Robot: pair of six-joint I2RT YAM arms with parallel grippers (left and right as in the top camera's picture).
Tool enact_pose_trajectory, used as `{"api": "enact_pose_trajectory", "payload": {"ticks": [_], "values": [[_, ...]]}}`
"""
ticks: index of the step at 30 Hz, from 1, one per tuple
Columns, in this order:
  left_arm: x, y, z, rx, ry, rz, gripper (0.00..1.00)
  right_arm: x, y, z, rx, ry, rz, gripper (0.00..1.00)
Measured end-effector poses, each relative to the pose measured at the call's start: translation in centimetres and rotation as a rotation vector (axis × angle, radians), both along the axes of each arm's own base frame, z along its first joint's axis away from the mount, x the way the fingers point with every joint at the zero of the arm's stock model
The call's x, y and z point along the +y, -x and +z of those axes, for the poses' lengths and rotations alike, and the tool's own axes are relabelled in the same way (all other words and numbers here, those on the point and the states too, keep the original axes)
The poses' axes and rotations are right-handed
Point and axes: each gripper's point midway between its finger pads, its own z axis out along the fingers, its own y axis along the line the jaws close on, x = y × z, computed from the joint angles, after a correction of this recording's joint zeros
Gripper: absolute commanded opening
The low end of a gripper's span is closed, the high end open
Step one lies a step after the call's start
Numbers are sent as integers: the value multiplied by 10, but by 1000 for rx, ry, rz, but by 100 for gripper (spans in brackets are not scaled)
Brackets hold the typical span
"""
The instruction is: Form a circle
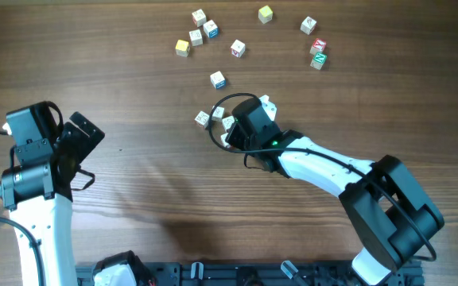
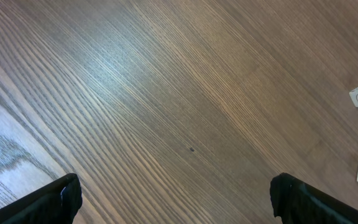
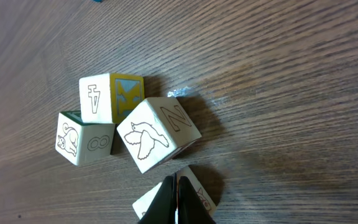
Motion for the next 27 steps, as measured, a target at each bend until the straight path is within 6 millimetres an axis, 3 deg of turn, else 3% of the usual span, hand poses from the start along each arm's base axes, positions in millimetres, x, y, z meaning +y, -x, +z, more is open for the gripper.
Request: {"api": "enact_pose_trajectory", "payload": {"ticks": [27], "values": [[0,0,0,0,0,0,100,-1,4,-3,14,14,16,4]]}}
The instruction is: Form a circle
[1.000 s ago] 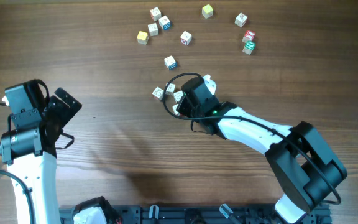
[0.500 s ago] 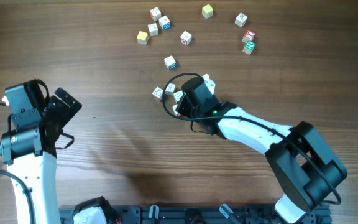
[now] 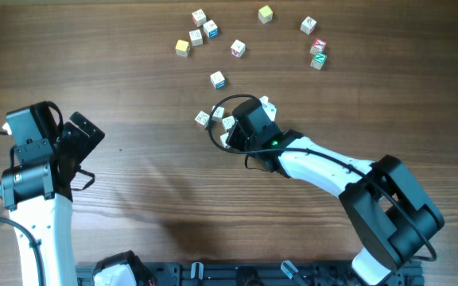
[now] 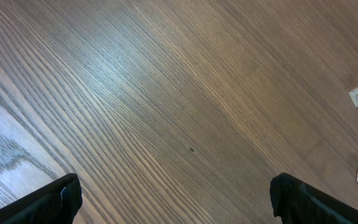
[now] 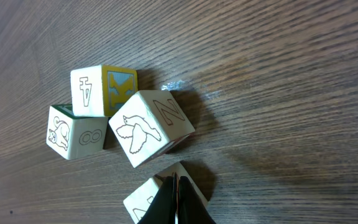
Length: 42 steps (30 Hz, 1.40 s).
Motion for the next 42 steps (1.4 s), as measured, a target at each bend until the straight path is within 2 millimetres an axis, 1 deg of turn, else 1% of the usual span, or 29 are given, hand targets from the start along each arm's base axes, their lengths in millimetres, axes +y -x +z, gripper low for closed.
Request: {"api": "enact_pose_trajectory", "payload": {"ticks": [17,23,28,32,42], "values": [[0,0,0,0,0,0,100,10,-3,6,-27,-34,42,4],[0,0,0,0,0,0,100,10,-3,6,-34,-25,58,4],[0,0,0,0,0,0,100,6,-1,4,-29,-5,58,4],[0,0,0,0,0,0,100,-1,2,-1,-11,32,48,4],[0,0,0,0,0,0,100,-1,1,0,-16,32,46,4]]}}
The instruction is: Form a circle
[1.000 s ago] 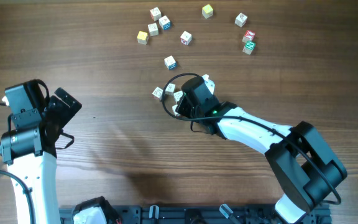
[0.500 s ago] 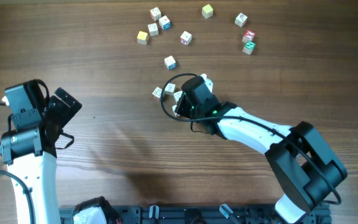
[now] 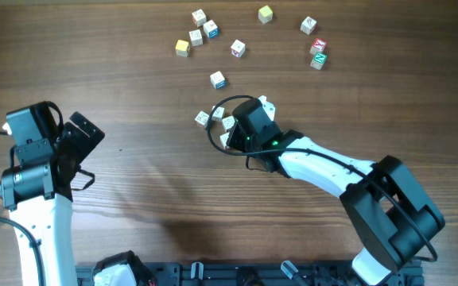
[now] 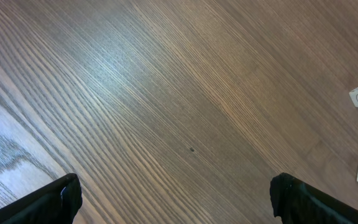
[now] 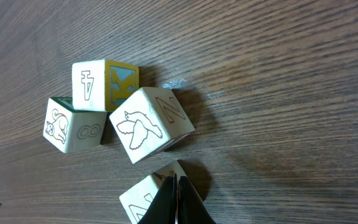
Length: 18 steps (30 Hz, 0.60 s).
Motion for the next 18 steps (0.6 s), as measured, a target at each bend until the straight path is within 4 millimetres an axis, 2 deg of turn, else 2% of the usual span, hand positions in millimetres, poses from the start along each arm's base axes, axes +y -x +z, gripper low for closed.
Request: {"api": "enact_pose_trajectory", "payload": {"ticks": [18], "values": [[0,0,0,0,0,0,100,3,-2,3,-15,-12,4,4]]}}
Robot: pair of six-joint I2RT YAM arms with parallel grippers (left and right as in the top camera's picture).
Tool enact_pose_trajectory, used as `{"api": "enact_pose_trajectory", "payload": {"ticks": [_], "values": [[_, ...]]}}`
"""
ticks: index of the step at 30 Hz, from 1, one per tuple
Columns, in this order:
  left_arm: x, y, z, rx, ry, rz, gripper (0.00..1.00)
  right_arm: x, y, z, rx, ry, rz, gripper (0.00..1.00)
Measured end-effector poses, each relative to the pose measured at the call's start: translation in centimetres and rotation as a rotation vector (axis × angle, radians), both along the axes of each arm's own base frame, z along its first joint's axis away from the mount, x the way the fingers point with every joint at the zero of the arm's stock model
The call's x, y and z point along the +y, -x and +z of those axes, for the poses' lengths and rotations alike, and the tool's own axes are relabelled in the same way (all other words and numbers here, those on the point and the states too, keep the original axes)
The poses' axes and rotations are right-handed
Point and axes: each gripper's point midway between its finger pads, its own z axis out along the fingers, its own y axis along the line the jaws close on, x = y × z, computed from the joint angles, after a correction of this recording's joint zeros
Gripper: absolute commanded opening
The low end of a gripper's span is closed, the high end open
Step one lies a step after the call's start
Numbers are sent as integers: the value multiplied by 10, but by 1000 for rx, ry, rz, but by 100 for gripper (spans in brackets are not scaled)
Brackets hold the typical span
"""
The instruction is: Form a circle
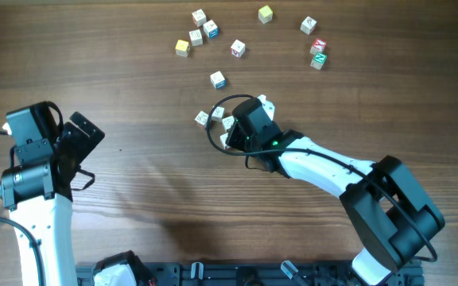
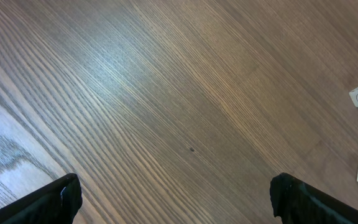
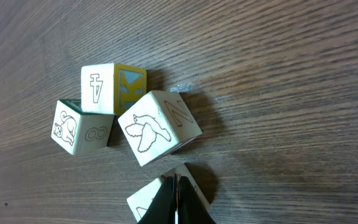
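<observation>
Small picture-and-letter cubes are the task's objects. Three of them huddle together: a "4" cube (image 3: 114, 87), a cat "8" cube (image 3: 79, 127) and a bird "N" cube (image 3: 160, 127). My right gripper (image 3: 175, 182) is shut, its fingertips pressed together over a fourth cube (image 3: 143, 202) just below that group. From overhead the right gripper (image 1: 229, 137) sits at the cluster (image 1: 218, 114) in mid table. My left gripper (image 2: 176, 199) stands open over bare wood at the left, with nothing between its fingers (image 2: 48, 202).
Several more cubes are scattered along the table's far side, from a yellow one (image 1: 183, 48) to a red and green pair (image 1: 318, 52). A lone cube (image 1: 218, 79) lies between them and the cluster. Two cubes show at the left wrist view's right edge.
The cluster sits slightly further right and lower in the right wrist view, so the right gripper has shifted a little. It stays shut. The left arm has not moved.
The right gripper was shut at the fourth cube beside the three-cube cluster at every moment. Across the moments that cube shows more to the left of the fingertips, and the cluster's place in view shifts slightly. The left gripper stayed open and still.
</observation>
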Motion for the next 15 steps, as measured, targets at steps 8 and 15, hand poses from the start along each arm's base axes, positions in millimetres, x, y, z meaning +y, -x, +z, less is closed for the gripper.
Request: {"api": "enact_pose_trajectory", "payload": {"ticks": [8,15], "values": [[0,0,0,0,0,0,100,0,3,-2,12,10,3,5],[0,0,0,0,0,0,100,2,1,0,0,-2,2,4]]}}
